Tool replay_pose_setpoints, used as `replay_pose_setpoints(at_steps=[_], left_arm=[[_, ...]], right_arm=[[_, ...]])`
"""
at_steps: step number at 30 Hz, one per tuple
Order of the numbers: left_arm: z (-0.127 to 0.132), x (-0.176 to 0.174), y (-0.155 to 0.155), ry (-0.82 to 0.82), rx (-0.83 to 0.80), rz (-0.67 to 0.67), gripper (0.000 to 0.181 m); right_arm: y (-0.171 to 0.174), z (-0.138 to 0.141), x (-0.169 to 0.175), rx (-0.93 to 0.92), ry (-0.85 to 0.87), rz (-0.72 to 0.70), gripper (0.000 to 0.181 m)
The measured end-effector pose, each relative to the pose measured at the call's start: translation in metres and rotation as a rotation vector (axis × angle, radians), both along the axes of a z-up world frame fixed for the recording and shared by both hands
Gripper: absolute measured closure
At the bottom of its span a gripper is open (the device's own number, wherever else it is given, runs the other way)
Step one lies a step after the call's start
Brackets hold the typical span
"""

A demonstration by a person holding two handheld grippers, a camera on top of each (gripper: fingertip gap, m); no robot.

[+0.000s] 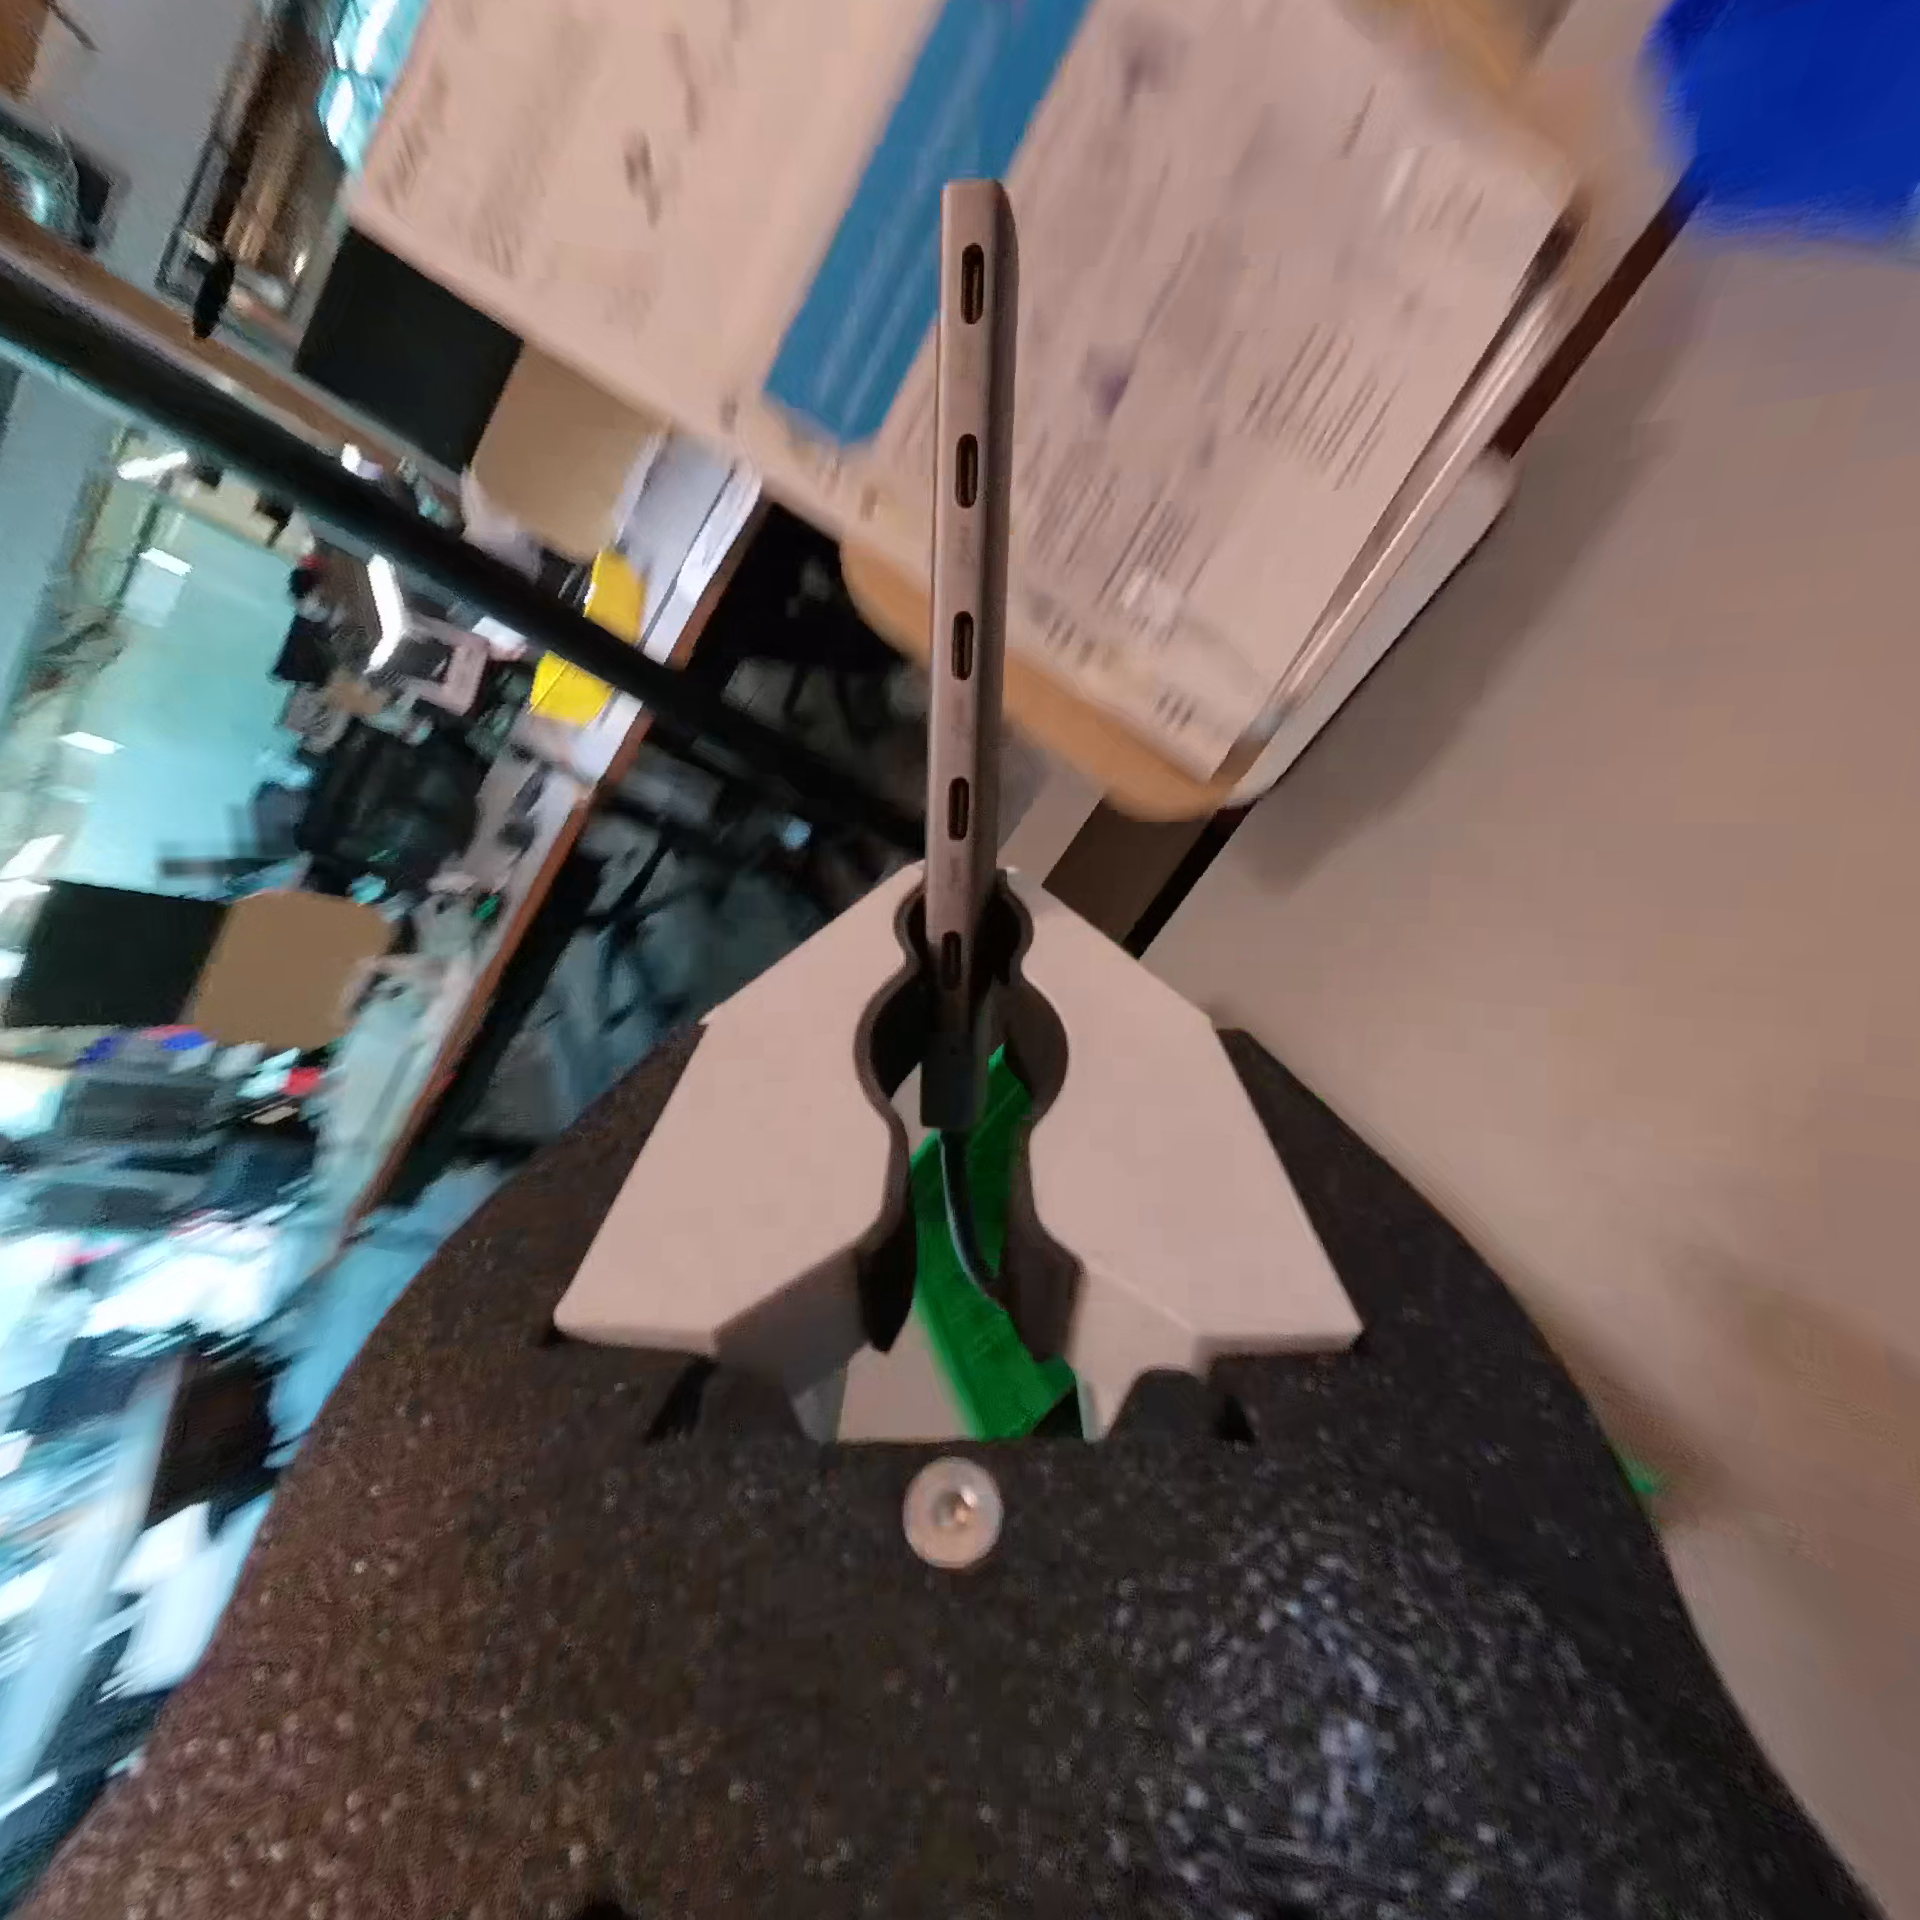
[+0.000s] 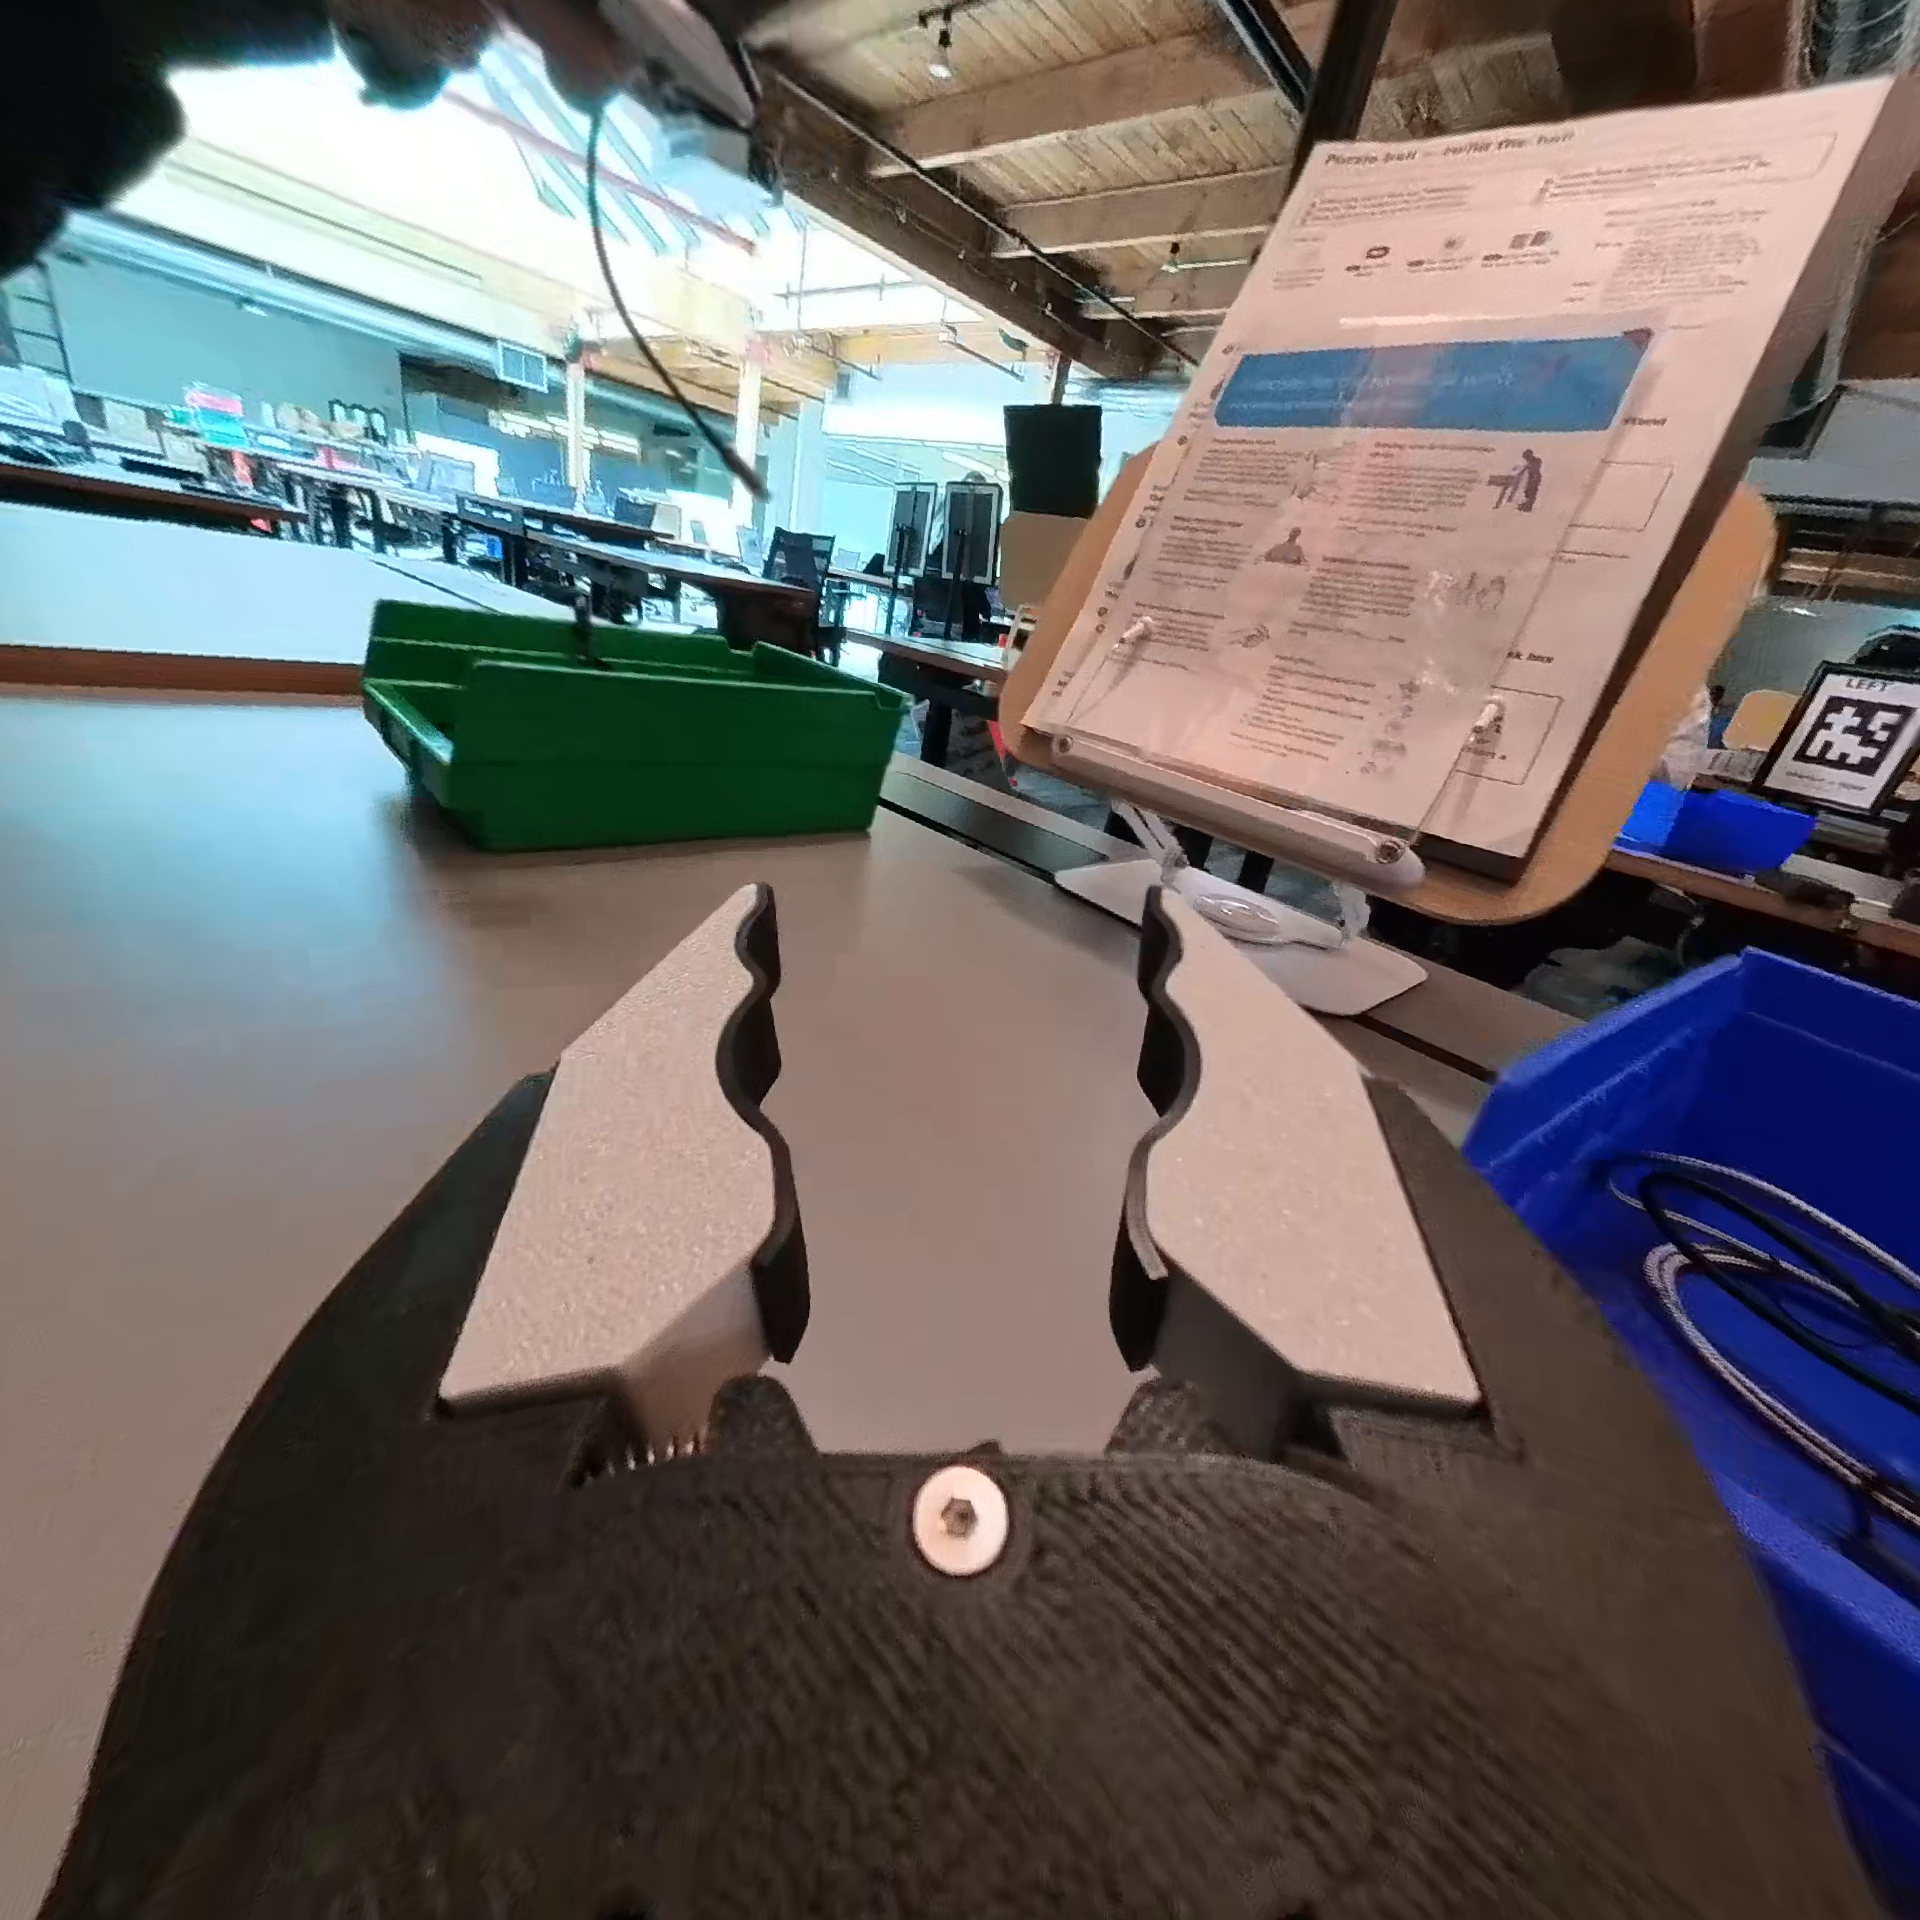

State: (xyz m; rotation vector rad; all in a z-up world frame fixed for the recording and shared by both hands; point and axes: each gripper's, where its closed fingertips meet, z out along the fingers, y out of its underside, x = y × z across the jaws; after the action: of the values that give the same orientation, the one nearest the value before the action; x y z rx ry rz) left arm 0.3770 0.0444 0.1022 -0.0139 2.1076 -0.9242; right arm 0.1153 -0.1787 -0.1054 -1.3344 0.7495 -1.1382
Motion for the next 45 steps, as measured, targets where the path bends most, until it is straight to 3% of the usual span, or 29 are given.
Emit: replay_pose_setpoints(at_steps=[1,4,8,12,17,21,23,28,30,32,36,38,40,43,45], left_arm=[[0.009,-0.021,-0.012,0.049,-0.096,-0.047,0.174],[0.015,-0.090,-0.046,0.290,-0.377,-0.215,0.175],[-0.024,-0.163,-0.079,0.623,-0.619,-0.396,0.175],[-0.084,-0.216,-0.098,0.611,-0.656,-0.554,0.176],[-0.142,-0.291,-0.122,0.418,-0.541,-0.811,0.176],[-0.161,-0.308,-0.134,0.203,-0.509,-0.821,0.175],[-0.167,-0.308,-0.139,0.133,-0.502,-0.782,0.175],[-0.171,-0.313,-0.144,0.119,-0.572,-0.766,0.173],[-0.173,-0.311,-0.141,0.162,-0.572,-0.760,0.140],[-0.170,-0.308,-0.133,0.187,-0.568,-0.749,0.131],[-0.127,-0.329,-0.118,0.265,-0.664,-0.816,0.136],[-0.117,-0.339,-0.119,0.272,-0.645,-0.832,0.144],[-0.121,-0.343,-0.124,0.294,-0.595,-0.824,0.150],[-0.135,-0.341,-0.129,0.364,-0.551,-0.805,0.171],[-0.140,-0.338,-0.129,0.392,-0.548,-0.795,0.172]], right_arm=[[0.008,0.006,0.000,0.016,-0.023,0.006,0.112],[0.040,0.024,-0.002,0.050,-0.087,0.020,0.112],[0.074,0.066,-0.021,0.066,-0.194,-0.045,0.108],[0.081,0.107,-0.049,0.199,-0.243,-0.052,0.117],[0.101,0.097,-0.050,0.307,-0.122,0.129,0.118],[0.120,0.096,-0.058,0.235,-0.182,0.105,0.129],[0.118,0.098,-0.061,0.222,-0.219,0.035,0.156],[0.119,0.096,-0.064,0.142,-0.239,0.013,0.160],[0.105,0.097,-0.065,0.035,-0.256,-0.089,0.160],[0.094,0.096,-0.065,-0.140,-0.243,-0.196,0.159],[0.087,0.082,-0.058,-0.415,-0.223,-0.342,0.160],[0.092,0.072,-0.053,-0.498,-0.210,-0.353,0.160],[0.097,0.069,-0.052,-0.513,-0.213,-0.342,0.160],[0.101,0.063,-0.049,-0.548,-0.187,-0.330,0.160],[0.103,0.058,-0.046,-0.552,-0.181,-0.299,0.159]])
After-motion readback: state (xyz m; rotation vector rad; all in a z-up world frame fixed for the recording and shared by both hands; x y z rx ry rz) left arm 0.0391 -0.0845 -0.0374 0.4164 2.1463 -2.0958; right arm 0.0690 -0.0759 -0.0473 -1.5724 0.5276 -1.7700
